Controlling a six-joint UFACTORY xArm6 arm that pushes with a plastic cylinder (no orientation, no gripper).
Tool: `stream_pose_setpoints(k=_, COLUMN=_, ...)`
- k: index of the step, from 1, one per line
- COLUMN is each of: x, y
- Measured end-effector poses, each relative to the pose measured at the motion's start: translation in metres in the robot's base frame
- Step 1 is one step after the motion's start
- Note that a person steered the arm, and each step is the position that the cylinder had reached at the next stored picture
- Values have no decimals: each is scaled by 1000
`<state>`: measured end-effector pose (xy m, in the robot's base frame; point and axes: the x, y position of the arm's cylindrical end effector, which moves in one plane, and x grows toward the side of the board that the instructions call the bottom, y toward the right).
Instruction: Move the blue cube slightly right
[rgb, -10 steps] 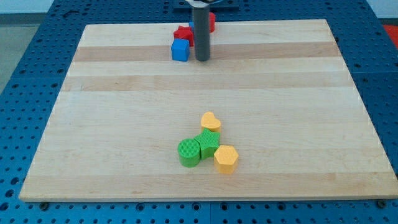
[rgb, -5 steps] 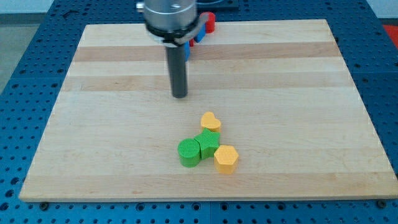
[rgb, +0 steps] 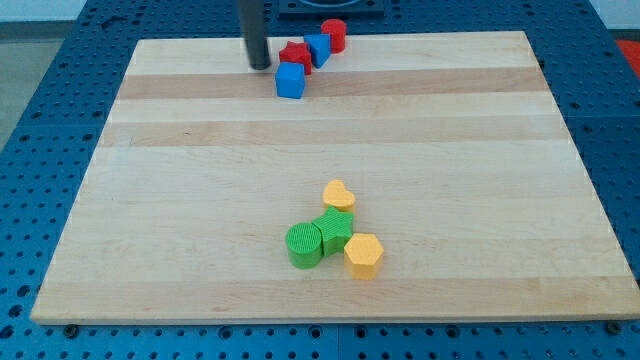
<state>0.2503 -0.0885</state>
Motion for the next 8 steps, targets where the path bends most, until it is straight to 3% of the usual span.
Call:
stream_pose_setpoints(k=2, x=45, y=9)
stream_pose_setpoints(k=4, x=45, y=41)
stream_pose_setpoints(k=8, x=58, y=41)
